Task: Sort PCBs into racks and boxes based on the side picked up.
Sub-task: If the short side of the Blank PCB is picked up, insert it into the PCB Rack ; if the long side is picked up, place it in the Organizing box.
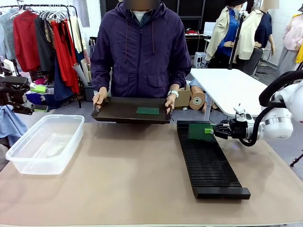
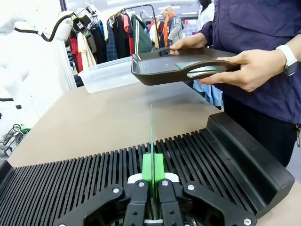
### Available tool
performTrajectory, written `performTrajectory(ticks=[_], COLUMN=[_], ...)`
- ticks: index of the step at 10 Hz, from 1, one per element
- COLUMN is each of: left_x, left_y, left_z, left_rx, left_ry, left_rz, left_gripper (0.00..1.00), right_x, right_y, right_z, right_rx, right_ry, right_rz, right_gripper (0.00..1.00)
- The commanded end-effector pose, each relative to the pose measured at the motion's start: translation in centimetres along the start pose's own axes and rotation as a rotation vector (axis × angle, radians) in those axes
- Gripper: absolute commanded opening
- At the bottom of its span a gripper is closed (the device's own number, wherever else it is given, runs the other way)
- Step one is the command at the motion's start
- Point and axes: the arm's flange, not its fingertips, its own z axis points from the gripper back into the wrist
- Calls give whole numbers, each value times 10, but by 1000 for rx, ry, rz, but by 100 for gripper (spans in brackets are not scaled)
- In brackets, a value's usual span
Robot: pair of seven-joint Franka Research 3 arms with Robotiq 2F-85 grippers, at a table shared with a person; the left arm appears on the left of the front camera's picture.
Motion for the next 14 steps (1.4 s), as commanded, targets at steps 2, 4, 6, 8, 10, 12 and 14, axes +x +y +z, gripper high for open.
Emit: performTrajectory(ticks=[2, 4, 6, 8, 10, 12, 14], left_x=[0, 0, 0, 0, 0, 0, 0], left_y=[-1, -1, -1, -1, -1, -1, -1], left_z=[1, 1, 1, 1, 1, 1, 1], left_rx=[-1, -1, -1, -1, -1, -1, -1], left_ry=[-1, -1, -1, -1, -1, -1, -1], left_rz=[7, 7, 7, 7, 7, 7, 7], left_gripper=[100, 100, 100, 100, 100, 100, 100], right_x=[2, 2, 8, 9, 8, 5, 3], right_y=[-8, -9, -8, -8, -9, -9, -10], right_z=[-7, -8, -8, -9, -10, -9, -8], right_rx=[33, 30, 37, 54, 70, 78, 83], right_ry=[-37, -8, 8, 10, 5, 0, 6], right_rz=[14, 16, 25, 23, 14, 4, -7], right_gripper=[0, 0, 0, 0, 0, 0, 0])
